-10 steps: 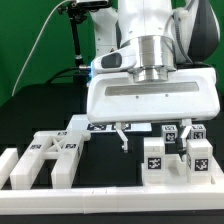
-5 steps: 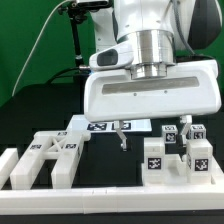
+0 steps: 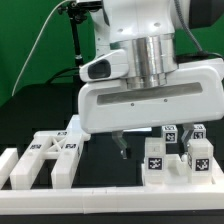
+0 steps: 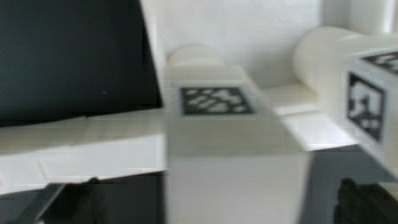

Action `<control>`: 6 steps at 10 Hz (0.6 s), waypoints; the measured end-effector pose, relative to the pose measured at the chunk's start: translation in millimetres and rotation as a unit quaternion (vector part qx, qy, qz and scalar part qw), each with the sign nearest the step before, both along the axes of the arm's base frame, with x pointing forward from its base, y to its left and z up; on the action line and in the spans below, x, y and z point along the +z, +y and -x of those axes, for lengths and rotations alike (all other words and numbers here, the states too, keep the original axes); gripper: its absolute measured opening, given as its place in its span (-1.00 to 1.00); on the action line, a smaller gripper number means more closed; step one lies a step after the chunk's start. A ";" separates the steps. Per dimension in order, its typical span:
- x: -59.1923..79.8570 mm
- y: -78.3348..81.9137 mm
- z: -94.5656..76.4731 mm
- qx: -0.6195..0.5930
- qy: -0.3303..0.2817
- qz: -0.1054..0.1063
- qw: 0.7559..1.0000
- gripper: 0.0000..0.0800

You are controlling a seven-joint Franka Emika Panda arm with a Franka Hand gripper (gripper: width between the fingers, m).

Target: Assemble chair

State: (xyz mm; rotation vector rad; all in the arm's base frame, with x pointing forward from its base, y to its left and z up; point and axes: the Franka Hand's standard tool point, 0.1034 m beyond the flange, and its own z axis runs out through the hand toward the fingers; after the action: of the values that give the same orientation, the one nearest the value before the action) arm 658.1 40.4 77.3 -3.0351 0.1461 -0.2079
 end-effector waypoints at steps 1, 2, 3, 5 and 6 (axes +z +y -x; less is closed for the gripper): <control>-4.3 -2.4 10.9 0.002 0.050 -0.010 0.999 0.62; -6.0 -4.1 9.5 -0.005 0.051 -0.011 0.999 0.62; -5.9 -3.4 8.7 -0.012 0.049 -0.011 0.999 0.60; -6.0 -3.2 8.8 -0.042 0.052 -0.014 0.998 0.19; -6.0 -2.7 8.8 -0.084 0.056 -0.019 0.995 -0.29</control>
Offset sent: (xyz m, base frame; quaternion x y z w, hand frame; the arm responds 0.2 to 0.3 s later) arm 0.0000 0.0000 0.0000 0.0000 0.0000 0.0000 1.0000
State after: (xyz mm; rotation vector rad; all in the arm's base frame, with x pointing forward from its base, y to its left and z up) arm 649.3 37.7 71.3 -2.9978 0.4091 -0.0466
